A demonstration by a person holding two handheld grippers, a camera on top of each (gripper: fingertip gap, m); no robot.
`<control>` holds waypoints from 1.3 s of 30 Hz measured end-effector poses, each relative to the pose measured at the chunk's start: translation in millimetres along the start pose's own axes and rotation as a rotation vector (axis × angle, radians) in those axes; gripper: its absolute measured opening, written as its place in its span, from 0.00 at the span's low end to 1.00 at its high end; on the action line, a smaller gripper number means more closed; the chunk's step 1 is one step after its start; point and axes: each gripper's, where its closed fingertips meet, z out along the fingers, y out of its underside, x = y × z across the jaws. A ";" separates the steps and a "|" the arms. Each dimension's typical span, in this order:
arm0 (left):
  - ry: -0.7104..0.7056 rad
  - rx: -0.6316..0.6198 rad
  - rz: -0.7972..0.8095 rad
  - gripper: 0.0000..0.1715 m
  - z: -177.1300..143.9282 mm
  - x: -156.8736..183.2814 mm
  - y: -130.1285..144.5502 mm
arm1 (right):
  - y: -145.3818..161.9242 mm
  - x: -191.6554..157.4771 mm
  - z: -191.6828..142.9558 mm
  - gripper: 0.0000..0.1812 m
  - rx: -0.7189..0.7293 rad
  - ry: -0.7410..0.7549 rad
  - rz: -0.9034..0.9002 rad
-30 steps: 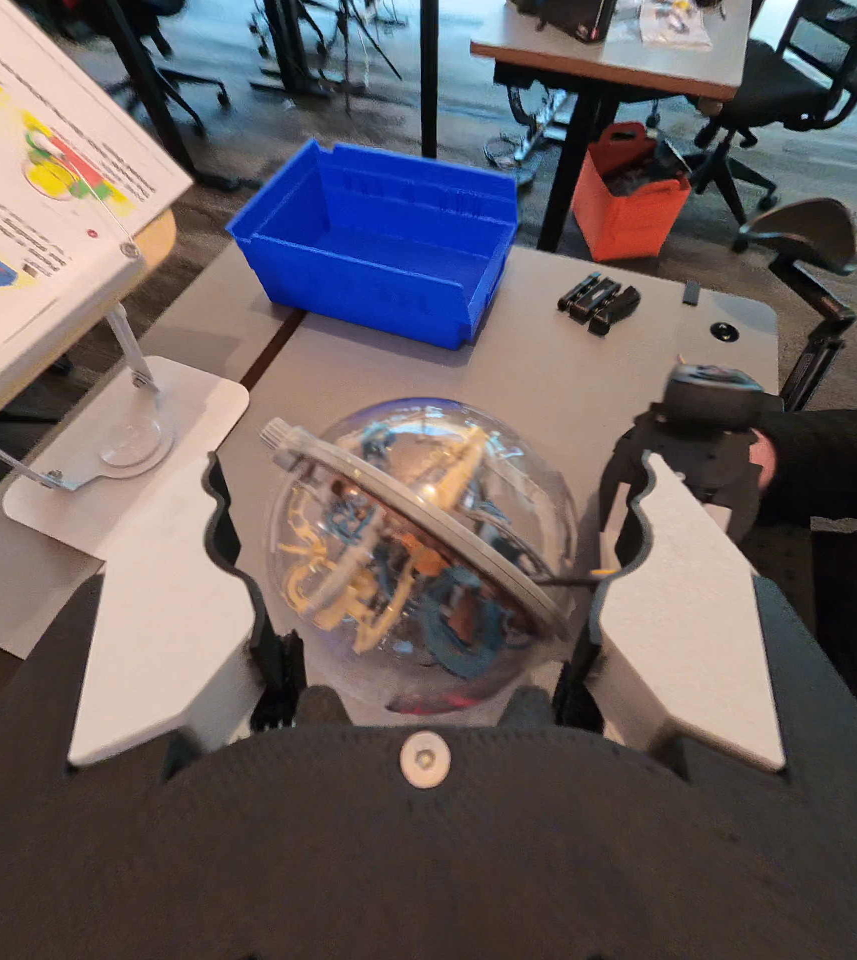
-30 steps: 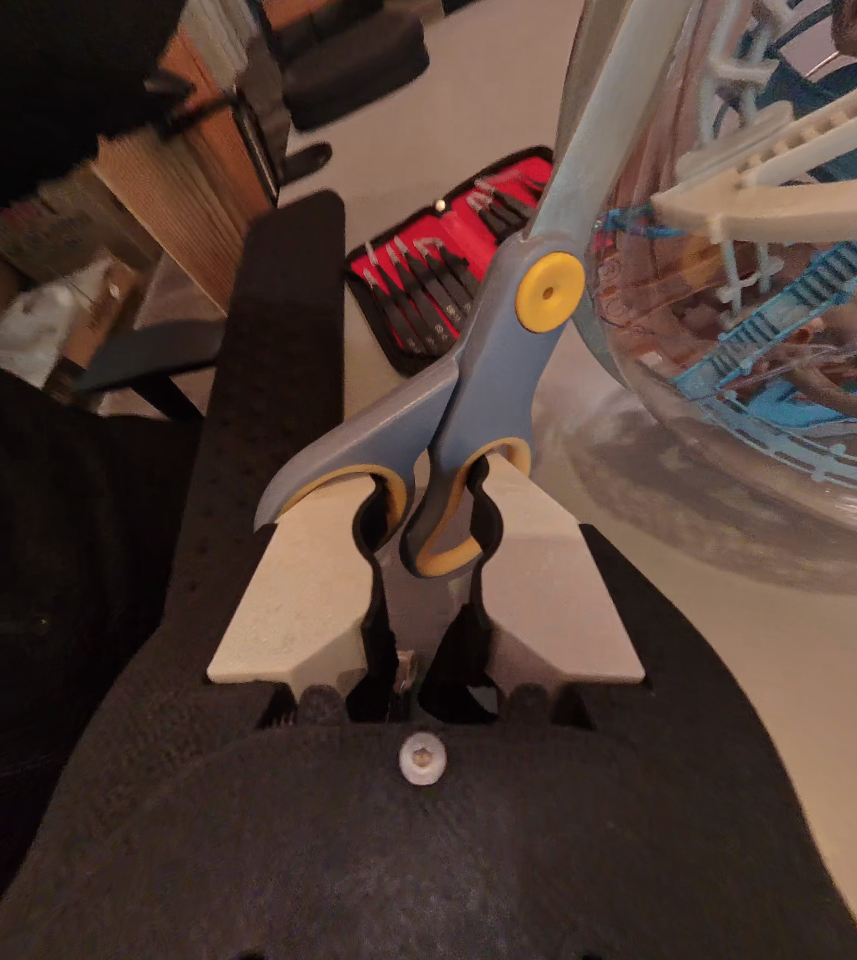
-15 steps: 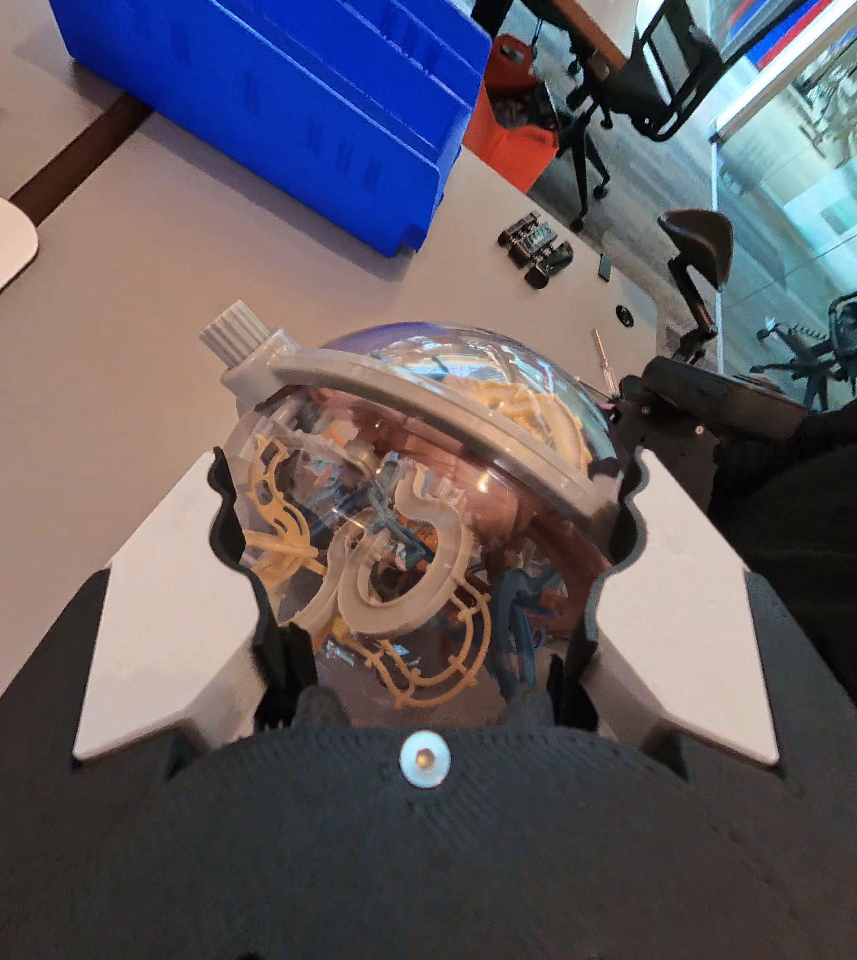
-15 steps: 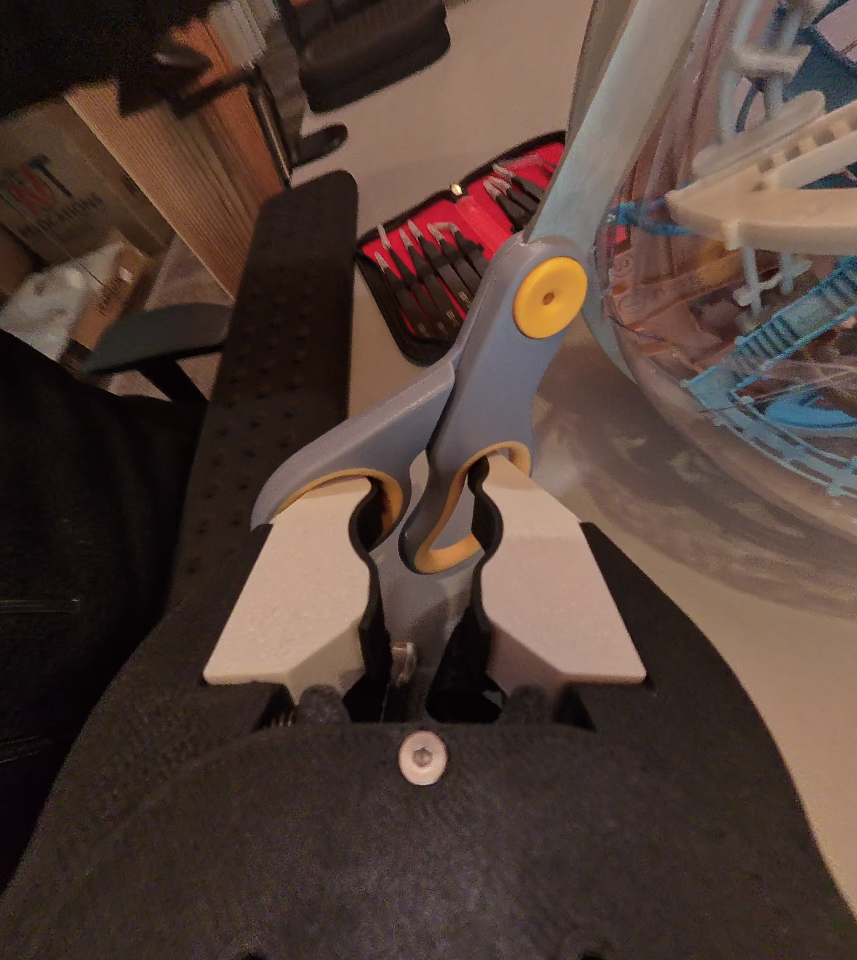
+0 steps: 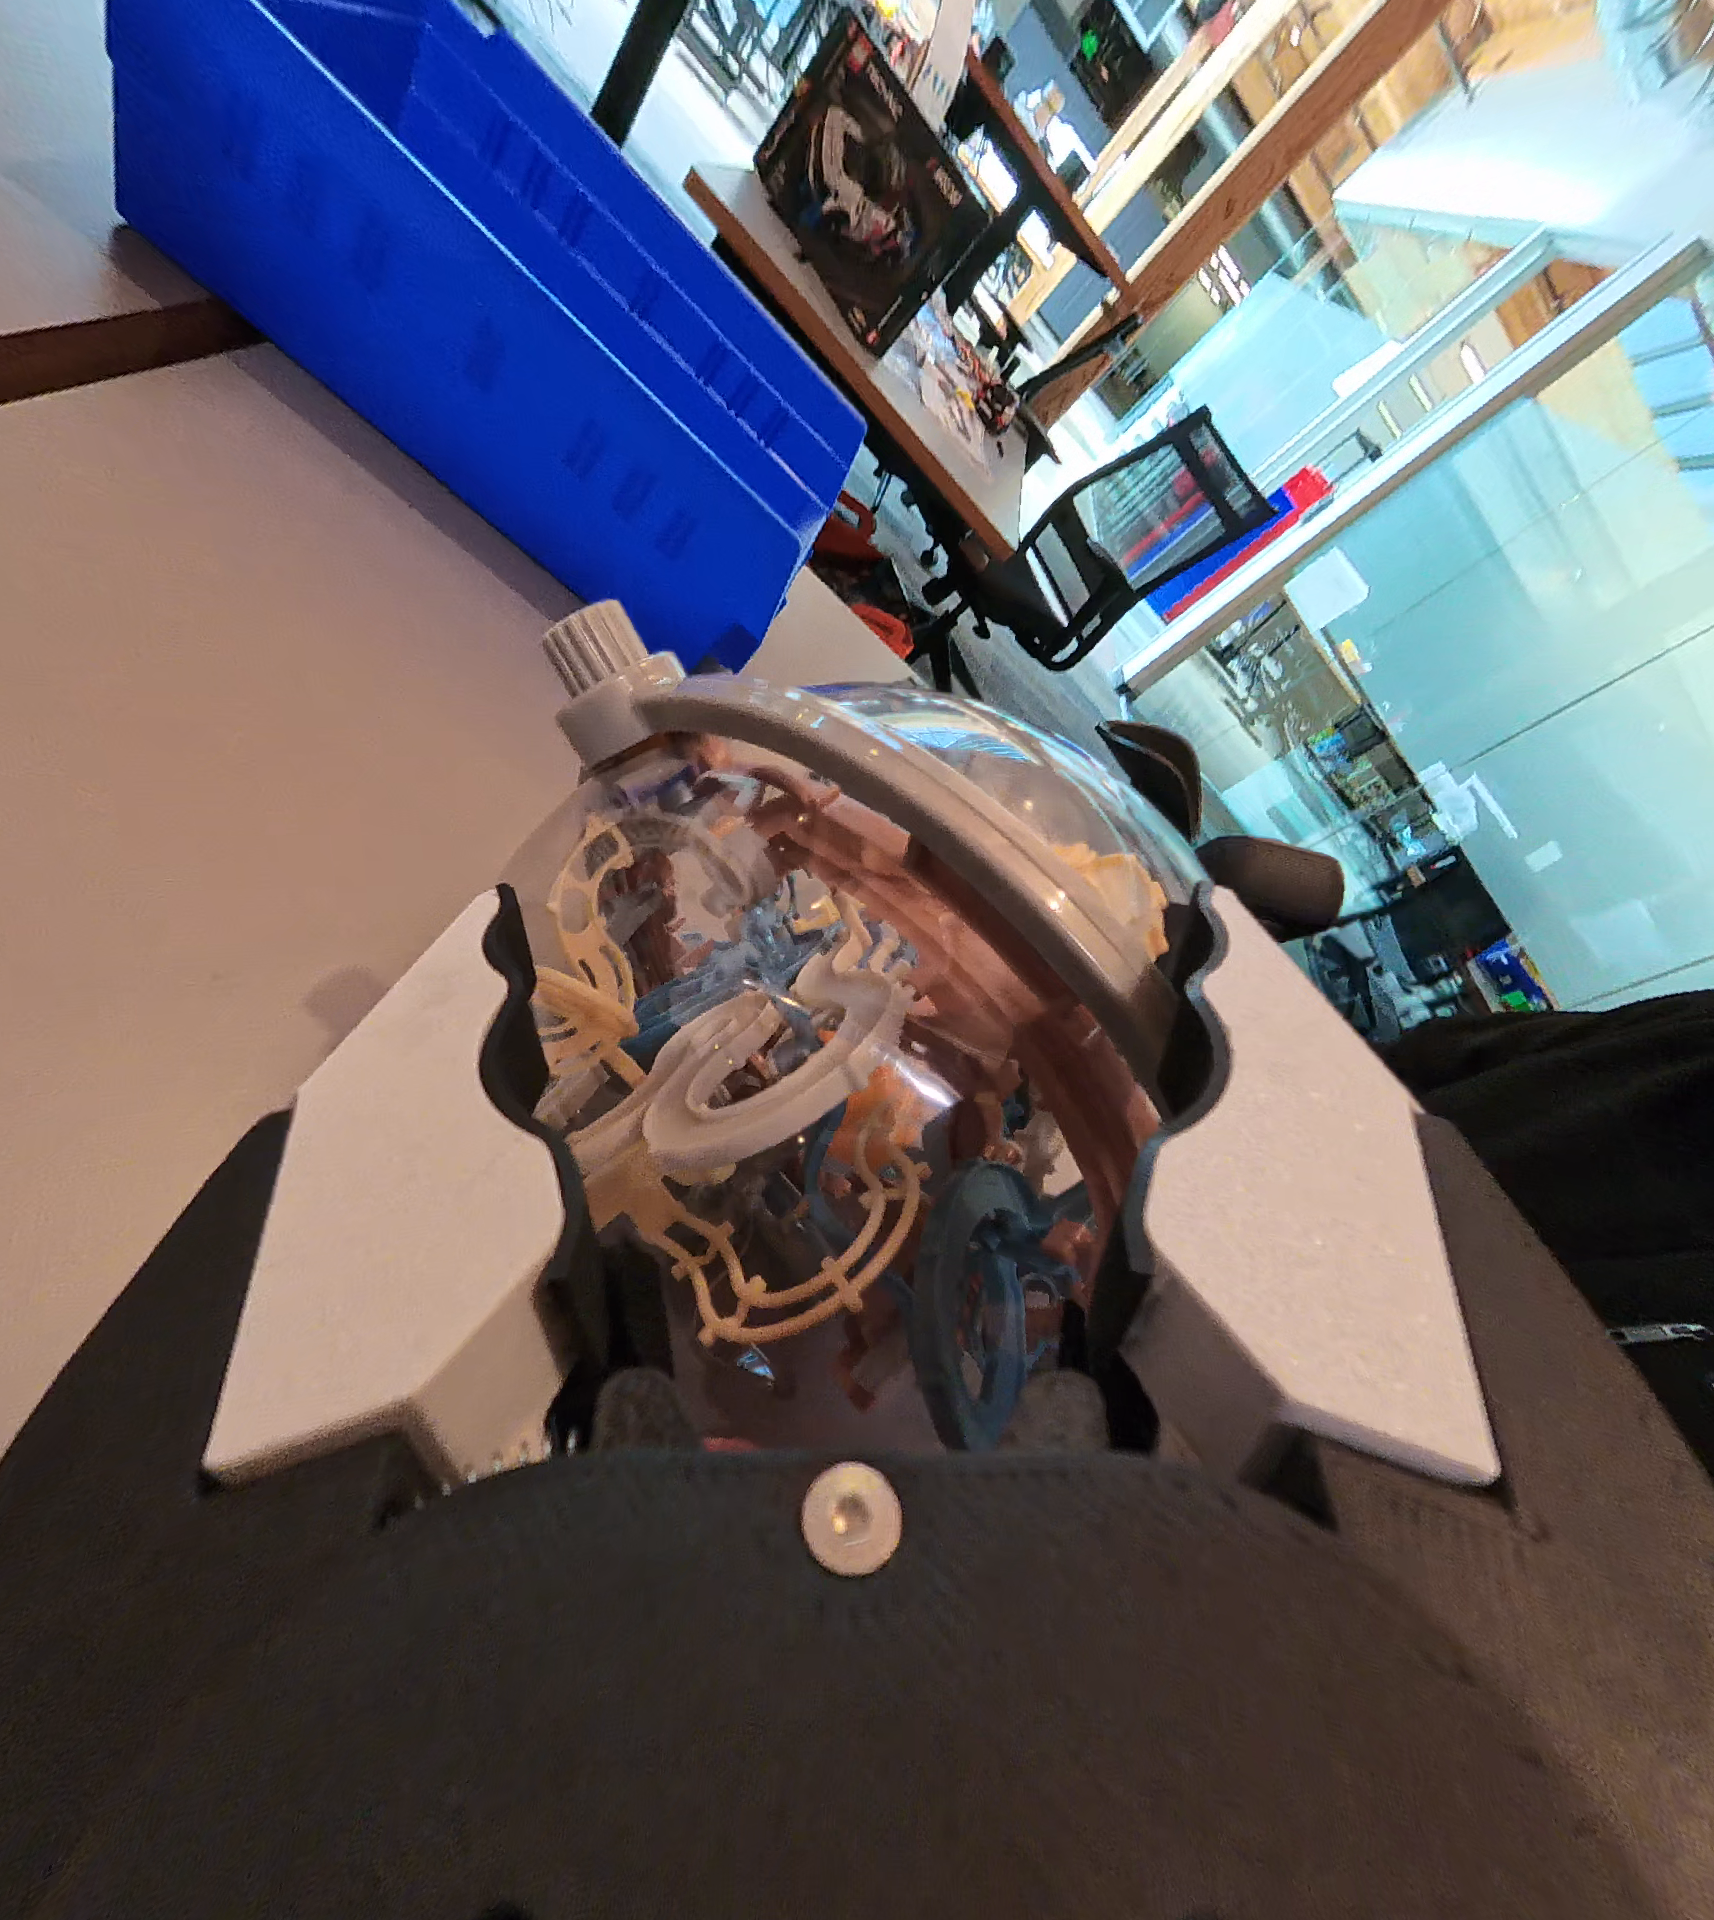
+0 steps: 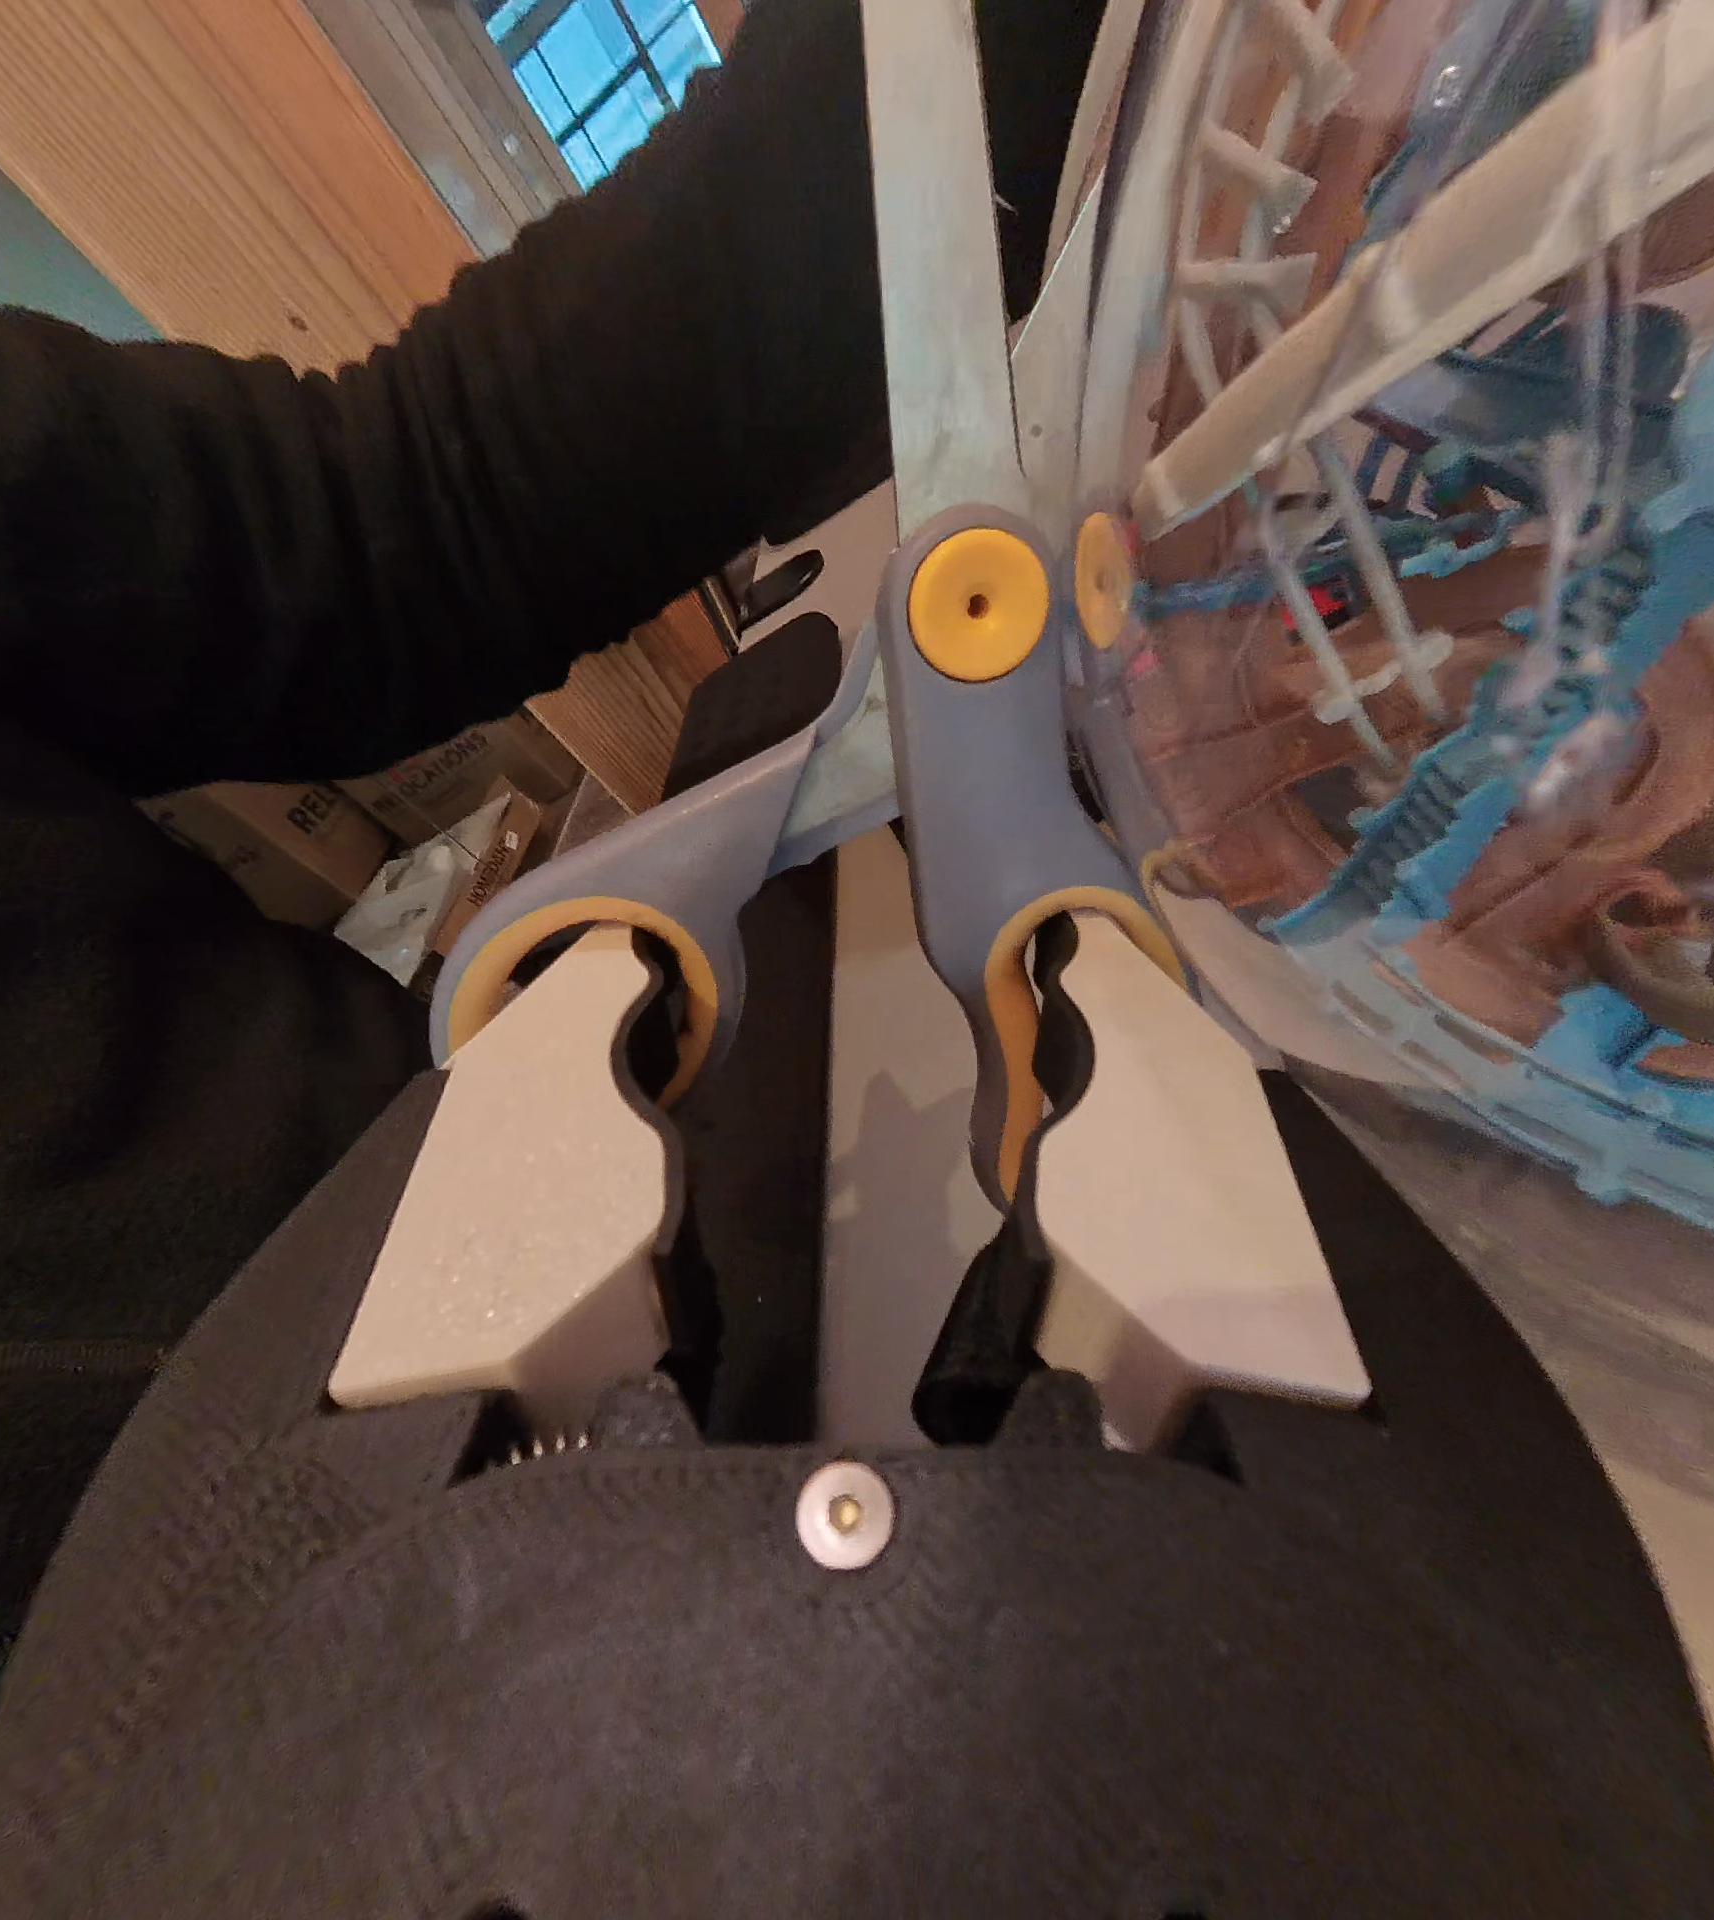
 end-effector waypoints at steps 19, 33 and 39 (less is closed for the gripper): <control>-0.027 0.083 0.017 0.57 16.6 2.8 -15.9 | -14.0 -11.7 -0.4 0.17 0.105 -0.097 0.085; -0.118 0.059 0.432 0.64 -11.2 47.1 -74.5 | -2.8 -44.3 -31.8 0.18 0.035 -0.351 0.044; 0.132 -0.544 0.309 0.72 39.0 40.8 8.5 | 21.7 -70.9 -52.6 0.18 -0.082 -0.500 0.009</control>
